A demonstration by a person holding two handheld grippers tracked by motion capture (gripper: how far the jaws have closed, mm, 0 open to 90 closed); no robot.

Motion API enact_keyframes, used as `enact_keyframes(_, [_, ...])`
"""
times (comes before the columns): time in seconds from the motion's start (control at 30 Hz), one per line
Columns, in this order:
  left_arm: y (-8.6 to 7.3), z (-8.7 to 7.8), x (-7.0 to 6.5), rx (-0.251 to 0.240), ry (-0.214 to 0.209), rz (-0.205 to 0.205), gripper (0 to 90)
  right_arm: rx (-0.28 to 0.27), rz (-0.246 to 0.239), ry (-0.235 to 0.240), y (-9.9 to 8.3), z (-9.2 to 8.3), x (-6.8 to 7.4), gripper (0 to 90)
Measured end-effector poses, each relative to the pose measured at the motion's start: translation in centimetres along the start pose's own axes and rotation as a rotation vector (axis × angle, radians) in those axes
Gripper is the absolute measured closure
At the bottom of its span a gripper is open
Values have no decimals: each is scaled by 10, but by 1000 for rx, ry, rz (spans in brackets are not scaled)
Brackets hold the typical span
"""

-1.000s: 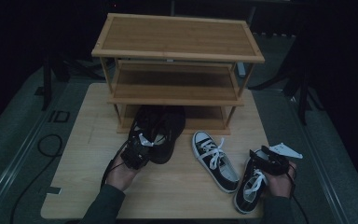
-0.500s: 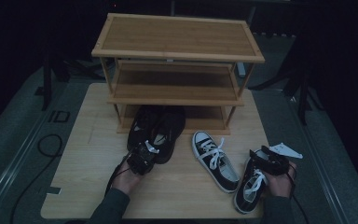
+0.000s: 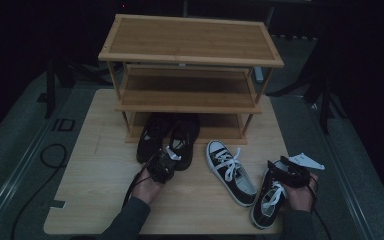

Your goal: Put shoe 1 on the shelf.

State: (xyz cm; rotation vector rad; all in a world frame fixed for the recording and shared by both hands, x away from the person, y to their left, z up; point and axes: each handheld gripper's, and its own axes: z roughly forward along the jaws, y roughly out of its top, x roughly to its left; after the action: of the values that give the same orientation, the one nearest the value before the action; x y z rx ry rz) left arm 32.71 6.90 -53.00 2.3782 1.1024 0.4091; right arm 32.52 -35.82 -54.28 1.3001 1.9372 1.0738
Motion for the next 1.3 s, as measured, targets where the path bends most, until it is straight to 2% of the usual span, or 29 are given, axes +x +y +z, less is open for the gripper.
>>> enact_keyframes(0.23, [11,2,-5,-17,-9,14,899,0,0,0,0,0,0,398])
enact_keyframes(0.33, [10,6,-7,3,-11,28,899,0,1,1,0,0,0,398])
enact_keyframes(0.5, [4,15,-9,33,-17,26,898,-1,-1,1,0,0,0,398])
enact_keyframes(0.73, [7,17,-6,21,-8,19,897,0,-1,0,0,0,0,398])
enact_keyframes(1.1, [22,25,-7,15,5,22,898,0,3,2,0,1,0,398])
enact_keyframes(1.3, [33,32,0,18,21,4,898,1,1,2,0,1,0,397])
